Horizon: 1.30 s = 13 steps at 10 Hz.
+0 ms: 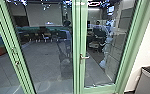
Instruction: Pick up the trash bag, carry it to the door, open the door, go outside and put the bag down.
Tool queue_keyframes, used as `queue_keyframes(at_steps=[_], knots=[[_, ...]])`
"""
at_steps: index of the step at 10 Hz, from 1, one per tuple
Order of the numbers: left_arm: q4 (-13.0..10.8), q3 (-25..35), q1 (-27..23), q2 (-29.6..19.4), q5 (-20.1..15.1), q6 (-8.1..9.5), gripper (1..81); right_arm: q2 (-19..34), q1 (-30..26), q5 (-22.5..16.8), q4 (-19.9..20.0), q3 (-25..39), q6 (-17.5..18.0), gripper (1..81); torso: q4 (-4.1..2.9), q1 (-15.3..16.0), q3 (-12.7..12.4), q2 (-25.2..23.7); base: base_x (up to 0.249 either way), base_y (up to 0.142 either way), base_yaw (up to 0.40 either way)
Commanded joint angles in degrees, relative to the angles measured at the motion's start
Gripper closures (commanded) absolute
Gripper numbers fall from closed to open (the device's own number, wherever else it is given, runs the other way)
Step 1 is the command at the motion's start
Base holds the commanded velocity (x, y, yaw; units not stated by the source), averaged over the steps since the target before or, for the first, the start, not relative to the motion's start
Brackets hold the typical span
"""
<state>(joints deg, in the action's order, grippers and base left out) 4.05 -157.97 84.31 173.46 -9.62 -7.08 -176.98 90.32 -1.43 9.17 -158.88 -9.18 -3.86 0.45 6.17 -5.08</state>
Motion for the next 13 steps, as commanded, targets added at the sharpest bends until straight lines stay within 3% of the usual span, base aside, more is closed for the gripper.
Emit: queue_keyframes(at_steps=[1,5,13], knots=[[-0.18,-0.06,-2.88,-0.13,-4.18,-0.12,81.1,-0.59,-2.20,-3.67,-0.20,0.51,-0.22,1.0,0.00,0.00,0.00,0.00,0.138,0.000,0.000],[-0.26,-0.06,-2.88,-0.13,-4.18,-0.12,81.1,-0.59,-2.20,-3.67,-0.20,0.51,-0.14,1.0,0.00,-0.02,0.00,0.00,0.136,0.000,0.000],[-0.18,-0.06,-2.88,-0.04,-4.18,-0.12,81.1,-0.59,-2.11,-3.67,-0.20,0.42,-0.14,1.0,0.00,-0.05,0.00,0.00,0.134,-0.095,0.000]])
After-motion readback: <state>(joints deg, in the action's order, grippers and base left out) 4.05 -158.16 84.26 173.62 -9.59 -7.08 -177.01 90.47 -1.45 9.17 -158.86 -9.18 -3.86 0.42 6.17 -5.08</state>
